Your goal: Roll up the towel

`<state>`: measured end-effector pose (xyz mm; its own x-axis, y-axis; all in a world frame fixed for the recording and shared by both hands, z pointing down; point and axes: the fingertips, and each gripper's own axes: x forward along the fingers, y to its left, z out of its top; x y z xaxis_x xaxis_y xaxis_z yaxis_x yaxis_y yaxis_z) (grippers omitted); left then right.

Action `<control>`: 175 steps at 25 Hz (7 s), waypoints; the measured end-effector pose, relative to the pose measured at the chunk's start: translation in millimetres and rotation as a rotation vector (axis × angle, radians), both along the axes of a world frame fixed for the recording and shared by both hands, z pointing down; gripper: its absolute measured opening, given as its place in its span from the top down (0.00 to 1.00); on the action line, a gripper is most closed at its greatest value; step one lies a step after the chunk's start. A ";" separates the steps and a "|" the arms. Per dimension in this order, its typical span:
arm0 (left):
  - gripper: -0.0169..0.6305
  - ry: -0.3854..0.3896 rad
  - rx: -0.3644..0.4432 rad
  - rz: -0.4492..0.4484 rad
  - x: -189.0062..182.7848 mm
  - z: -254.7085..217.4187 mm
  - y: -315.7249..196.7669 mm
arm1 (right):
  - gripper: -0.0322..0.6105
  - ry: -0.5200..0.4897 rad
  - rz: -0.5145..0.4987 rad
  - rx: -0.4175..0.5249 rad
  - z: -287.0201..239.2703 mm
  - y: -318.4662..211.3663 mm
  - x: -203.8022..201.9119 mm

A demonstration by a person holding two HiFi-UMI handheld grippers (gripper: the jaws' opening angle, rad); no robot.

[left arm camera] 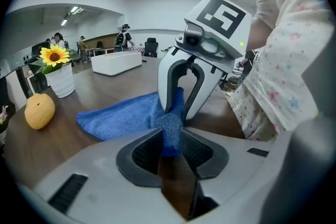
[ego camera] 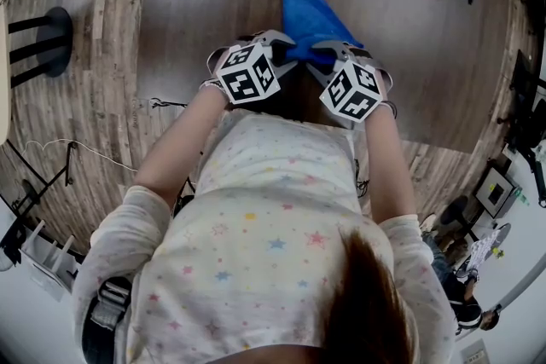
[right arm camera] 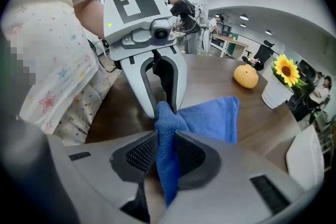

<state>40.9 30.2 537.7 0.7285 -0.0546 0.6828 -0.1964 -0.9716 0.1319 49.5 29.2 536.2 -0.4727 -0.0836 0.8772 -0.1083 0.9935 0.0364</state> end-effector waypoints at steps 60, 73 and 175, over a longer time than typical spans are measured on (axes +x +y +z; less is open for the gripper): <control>0.68 0.040 0.062 0.034 -8.7 -10.4 6.8 | 0.70 -0.119 0.087 -0.061 -37.0 -6.2 -7.4; 0.68 -0.013 0.125 -0.015 -11.8 0.7 -13.0 | 0.72 0.010 0.006 0.055 -5.0 -15.5 -8.2; 0.71 0.103 -0.124 -0.022 -18.8 -9.0 5.7 | 0.73 0.030 0.038 -0.109 -11.4 6.1 0.4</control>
<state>22.0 35.9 528.7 0.7948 0.0086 0.6068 -0.1968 -0.9422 0.2711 49.9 35.3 524.8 -0.4448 -0.0043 0.8956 -0.1466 0.9868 -0.0681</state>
